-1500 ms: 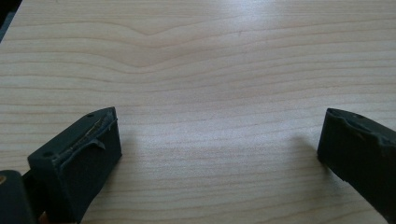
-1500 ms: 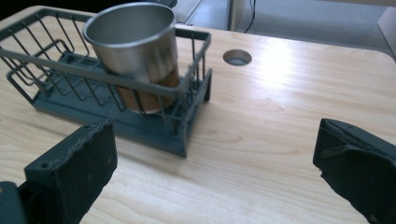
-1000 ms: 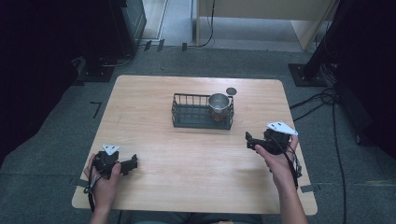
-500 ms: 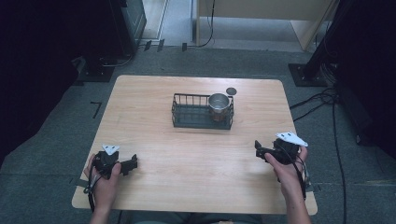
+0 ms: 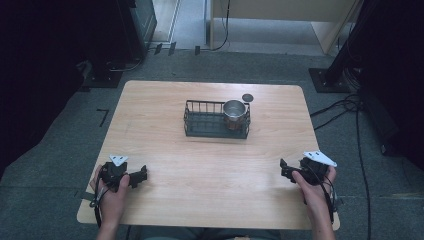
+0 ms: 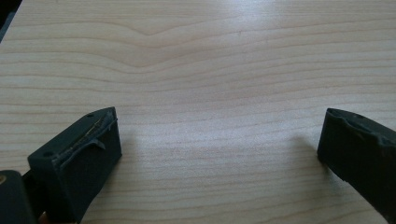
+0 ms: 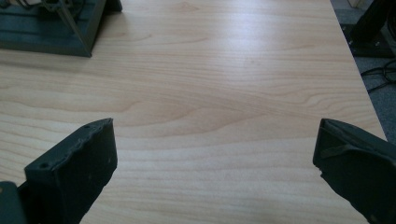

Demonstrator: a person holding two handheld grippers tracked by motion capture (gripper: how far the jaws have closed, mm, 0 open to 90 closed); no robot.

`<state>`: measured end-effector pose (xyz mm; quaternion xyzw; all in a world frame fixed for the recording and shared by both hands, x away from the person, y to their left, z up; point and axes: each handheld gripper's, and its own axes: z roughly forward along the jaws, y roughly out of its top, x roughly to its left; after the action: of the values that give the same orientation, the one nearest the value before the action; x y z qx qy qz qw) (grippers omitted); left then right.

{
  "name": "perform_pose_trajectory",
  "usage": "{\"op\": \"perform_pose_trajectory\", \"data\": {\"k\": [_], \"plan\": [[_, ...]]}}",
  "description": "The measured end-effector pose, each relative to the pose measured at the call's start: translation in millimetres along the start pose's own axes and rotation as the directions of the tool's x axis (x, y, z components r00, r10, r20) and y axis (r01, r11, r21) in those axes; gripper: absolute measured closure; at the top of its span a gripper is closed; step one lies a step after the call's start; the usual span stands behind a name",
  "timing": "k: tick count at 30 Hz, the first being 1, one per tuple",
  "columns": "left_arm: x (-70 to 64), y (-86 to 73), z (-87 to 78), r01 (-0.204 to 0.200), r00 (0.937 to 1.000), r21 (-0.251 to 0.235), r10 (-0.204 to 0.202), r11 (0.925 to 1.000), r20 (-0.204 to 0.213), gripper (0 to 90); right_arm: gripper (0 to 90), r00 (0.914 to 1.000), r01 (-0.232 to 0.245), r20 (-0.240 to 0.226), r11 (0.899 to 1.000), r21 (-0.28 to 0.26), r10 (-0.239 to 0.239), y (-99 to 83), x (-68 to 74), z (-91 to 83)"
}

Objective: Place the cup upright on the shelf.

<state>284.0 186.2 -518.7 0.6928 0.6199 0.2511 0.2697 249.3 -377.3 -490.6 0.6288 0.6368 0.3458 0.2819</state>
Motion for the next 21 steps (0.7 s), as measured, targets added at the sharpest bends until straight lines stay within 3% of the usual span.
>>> {"op": "perform_pose_trajectory", "data": {"k": [21], "plan": [[0.0, 0.0, 0.0, 0.0, 1.0, 0.0, 0.0, 1.0, 0.0, 0.0, 0.0, 0.9987, -0.03, 0.044, 0.998, 0.051, 0.028, -32.3, -21.8, -7.1]]}}
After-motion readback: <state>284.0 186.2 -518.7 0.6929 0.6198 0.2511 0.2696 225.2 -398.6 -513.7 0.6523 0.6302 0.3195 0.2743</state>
